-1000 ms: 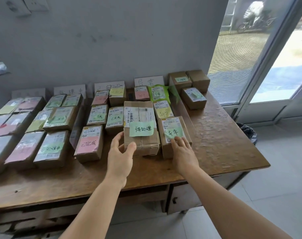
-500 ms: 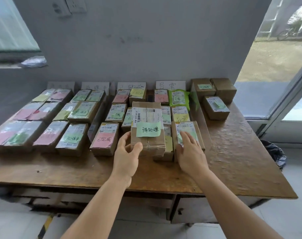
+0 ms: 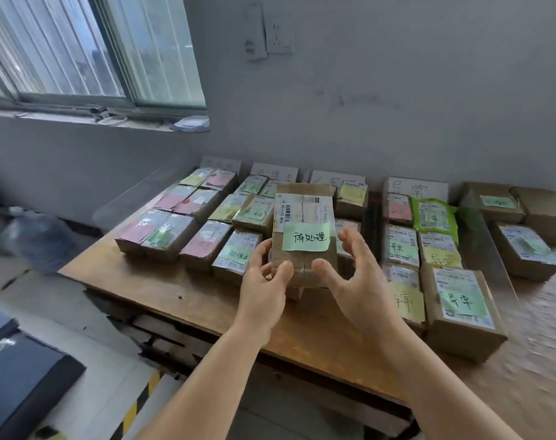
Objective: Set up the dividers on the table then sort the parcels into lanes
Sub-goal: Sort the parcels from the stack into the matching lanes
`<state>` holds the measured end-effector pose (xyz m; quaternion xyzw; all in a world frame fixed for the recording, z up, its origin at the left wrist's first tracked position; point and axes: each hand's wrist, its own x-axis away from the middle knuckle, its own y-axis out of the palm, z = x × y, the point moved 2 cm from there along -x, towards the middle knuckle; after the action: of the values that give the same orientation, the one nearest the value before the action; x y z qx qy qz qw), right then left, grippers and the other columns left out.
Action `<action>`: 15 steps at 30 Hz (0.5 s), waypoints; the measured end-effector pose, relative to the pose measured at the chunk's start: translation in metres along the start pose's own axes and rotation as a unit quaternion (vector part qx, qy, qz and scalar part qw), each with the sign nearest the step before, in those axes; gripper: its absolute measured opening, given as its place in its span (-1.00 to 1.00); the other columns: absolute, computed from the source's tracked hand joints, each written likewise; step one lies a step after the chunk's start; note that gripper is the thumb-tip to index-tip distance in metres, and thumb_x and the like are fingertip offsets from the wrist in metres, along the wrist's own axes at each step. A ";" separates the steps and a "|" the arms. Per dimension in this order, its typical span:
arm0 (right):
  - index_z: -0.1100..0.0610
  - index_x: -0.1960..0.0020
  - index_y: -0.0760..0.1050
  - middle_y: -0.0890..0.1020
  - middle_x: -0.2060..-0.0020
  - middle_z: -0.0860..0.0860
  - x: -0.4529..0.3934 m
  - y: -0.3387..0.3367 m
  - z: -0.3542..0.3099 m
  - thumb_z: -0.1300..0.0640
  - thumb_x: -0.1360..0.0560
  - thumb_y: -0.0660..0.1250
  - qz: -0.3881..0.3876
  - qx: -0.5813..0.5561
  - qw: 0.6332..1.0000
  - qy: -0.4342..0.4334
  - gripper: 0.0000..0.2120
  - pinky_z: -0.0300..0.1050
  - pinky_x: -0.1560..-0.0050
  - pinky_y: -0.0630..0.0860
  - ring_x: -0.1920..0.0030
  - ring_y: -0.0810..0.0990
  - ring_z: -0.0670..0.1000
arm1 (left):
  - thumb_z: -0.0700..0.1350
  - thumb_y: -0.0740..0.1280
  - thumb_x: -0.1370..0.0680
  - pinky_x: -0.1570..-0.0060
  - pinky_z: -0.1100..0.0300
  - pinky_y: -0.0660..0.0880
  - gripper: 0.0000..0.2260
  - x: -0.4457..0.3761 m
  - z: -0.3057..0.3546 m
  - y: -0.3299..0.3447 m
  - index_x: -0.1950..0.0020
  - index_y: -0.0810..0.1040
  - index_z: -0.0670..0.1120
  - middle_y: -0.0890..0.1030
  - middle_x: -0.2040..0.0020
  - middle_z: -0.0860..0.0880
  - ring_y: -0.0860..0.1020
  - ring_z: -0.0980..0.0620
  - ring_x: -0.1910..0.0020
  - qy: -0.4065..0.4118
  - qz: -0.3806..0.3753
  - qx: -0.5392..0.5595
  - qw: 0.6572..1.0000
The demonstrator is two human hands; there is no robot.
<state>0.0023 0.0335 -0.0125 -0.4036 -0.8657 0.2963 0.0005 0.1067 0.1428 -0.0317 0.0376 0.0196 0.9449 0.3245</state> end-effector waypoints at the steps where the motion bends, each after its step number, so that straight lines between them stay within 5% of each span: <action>1: -0.03 -0.54 0.07 0.32 -0.44 -0.11 -0.003 0.012 -0.008 -0.12 -0.46 0.38 -0.004 0.000 1.000 -0.007 -0.22 -0.15 -0.30 0.27 -0.43 0.28 -0.07 | -0.18 0.27 -0.61 0.12 0.30 0.53 -0.59 -0.004 0.002 -0.014 -0.40 0.30 0.11 0.64 -0.07 -0.01 0.63 0.06 -0.04 0.003 0.002 0.003 1.000; 12: 0.01 -0.51 0.16 0.38 -0.39 -0.13 -0.035 0.164 -0.099 0.05 -0.43 0.46 -0.006 -0.034 0.999 -0.042 -0.25 -0.30 -0.30 0.32 -0.39 0.32 -0.14 | -0.17 0.31 -0.58 -0.06 0.16 0.52 -0.66 -0.063 0.024 -0.181 -0.31 0.38 0.10 0.65 -0.11 -0.02 0.60 0.04 -0.10 0.030 0.018 -0.030 0.999; 15: 0.03 -0.51 0.17 0.38 -0.39 -0.10 -0.044 0.199 -0.118 0.07 -0.44 0.46 -0.001 -0.038 0.998 -0.048 -0.27 -0.11 -0.39 0.33 -0.41 0.31 -0.09 | -0.20 0.31 -0.58 0.09 0.19 0.52 -0.72 -0.078 0.029 -0.219 -0.17 0.43 0.15 0.67 0.02 -0.04 0.65 -0.01 0.02 0.037 0.029 -0.020 0.999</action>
<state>0.1993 0.1620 -0.0064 -0.3879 -0.8756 0.2824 -0.0559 0.3040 0.2678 -0.0206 -0.0032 0.0114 0.9549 0.2967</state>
